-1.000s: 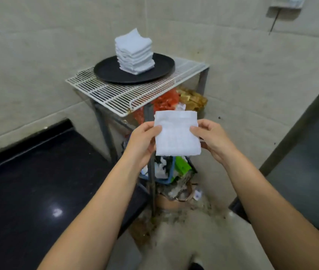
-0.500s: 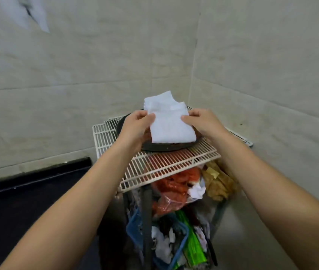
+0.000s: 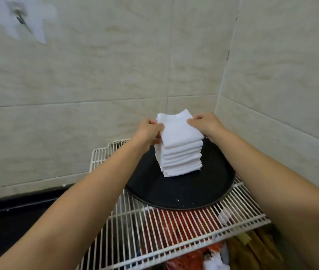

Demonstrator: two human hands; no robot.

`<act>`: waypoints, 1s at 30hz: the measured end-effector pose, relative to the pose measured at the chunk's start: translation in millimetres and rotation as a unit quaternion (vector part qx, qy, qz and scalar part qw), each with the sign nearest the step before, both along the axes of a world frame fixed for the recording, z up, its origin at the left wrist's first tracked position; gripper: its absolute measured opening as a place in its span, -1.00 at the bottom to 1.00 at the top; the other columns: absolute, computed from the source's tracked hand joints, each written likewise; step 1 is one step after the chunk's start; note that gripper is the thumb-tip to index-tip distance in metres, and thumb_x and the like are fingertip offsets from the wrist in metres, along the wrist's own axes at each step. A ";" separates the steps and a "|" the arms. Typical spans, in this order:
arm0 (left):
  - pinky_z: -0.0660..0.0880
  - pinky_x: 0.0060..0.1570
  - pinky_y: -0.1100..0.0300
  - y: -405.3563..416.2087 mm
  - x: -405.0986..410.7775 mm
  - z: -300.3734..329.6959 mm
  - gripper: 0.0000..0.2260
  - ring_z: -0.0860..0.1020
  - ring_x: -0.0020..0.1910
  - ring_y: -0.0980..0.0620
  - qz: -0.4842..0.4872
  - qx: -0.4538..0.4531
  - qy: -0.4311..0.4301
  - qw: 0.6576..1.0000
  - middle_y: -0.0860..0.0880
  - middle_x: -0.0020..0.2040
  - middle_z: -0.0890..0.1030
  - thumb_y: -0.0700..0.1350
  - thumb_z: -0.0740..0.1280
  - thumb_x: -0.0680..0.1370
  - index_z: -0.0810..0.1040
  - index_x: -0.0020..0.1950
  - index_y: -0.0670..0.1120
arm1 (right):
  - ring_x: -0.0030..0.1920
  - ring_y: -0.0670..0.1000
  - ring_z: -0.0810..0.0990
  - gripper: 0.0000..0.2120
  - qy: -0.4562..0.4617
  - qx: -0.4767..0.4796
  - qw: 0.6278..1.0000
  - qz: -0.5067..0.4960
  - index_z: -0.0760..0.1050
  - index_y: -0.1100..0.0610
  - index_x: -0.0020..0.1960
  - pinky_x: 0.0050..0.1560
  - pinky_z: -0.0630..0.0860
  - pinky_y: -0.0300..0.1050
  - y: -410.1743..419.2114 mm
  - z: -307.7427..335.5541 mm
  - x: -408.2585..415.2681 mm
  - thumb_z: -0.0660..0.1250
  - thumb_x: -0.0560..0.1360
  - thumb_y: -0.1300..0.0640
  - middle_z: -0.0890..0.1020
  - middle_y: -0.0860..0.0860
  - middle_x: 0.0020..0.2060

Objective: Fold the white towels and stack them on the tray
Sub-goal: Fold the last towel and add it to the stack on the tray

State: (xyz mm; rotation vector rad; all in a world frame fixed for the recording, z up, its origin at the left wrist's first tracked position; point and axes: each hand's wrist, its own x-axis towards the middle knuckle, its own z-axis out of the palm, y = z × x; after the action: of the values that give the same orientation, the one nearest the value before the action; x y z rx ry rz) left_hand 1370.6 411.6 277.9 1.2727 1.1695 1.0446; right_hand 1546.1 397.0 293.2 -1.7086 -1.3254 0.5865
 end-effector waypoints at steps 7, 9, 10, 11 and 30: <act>0.21 -0.50 0.25 8.9 5.5 -17.9 -0.75 0.34 -0.41 0.07 0.026 0.035 0.089 0.995 -0.04 -0.34 0.40 -0.19 0.32 0.52 0.30 -0.28 -0.08 | -0.21 0.02 0.44 -0.88 0.035 -0.010 0.999 0.026 0.46 0.13 -0.23 -0.31 0.31 -0.15 2.2 -10.0 12.4 0.34 0.47 0.15 0.49 0.07 -0.27; 0.22 -0.42 0.22 2.9 1.3 -14.2 -0.81 0.35 -0.33 0.06 0.053 0.032 0.096 0.994 -0.03 -0.23 0.43 -0.09 0.34 0.52 0.34 -0.14 -0.09 | -0.20 0.05 0.48 -0.89 0.049 -0.004 0.999 0.017 0.47 0.10 -0.21 -0.26 0.38 -0.14 -4.1 -4.5 13.6 0.36 0.45 0.10 0.54 0.06 -0.23; 0.25 -0.40 0.22 -1.6 -2.3 -11.8 -0.80 0.38 -0.26 0.05 0.067 0.032 0.097 0.992 -0.04 -0.15 0.44 -0.06 0.34 0.51 0.35 -0.04 -0.10 | -0.18 0.06 0.50 -0.90 0.045 0.006 0.999 0.007 0.49 0.10 -0.15 -0.22 0.40 -0.14 -9.3 -0.3 14.5 0.36 0.44 0.08 0.56 0.06 -0.20; 0.27 -0.38 0.22 -7.7 -6.7 -9.7 -0.75 0.39 -0.19 0.03 0.080 0.034 0.098 0.991 -0.05 -0.09 0.45 -0.03 0.34 0.51 0.35 0.05 -0.11 | -0.15 0.05 0.52 -0.88 0.034 0.016 0.999 0.000 0.50 0.10 -0.07 -0.18 0.40 -0.15 -16.8 4.8 15.3 0.35 0.44 0.07 0.57 0.05 -0.14; 0.42 -0.22 0.13 -328.1 -262.8 -83.3 -0.91 0.51 -0.20 0.01 0.308 0.086 0.171 0.932 -0.02 -0.18 0.52 -0.09 0.28 0.54 0.43 0.01 -0.03 | 0.00 0.13 0.55 -0.80 -0.253 0.156 0.883 0.364 0.54 0.19 0.07 0.07 0.46 -0.02 -247.6 -60.2 -271.5 0.21 0.56 0.12 0.57 0.15 0.00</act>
State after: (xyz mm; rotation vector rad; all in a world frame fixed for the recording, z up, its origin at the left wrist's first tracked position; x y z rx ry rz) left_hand 1107.8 83.5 194.6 1.2832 1.8550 1.4377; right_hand 1274.6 149.4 233.0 -1.0875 -2.3354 0.2960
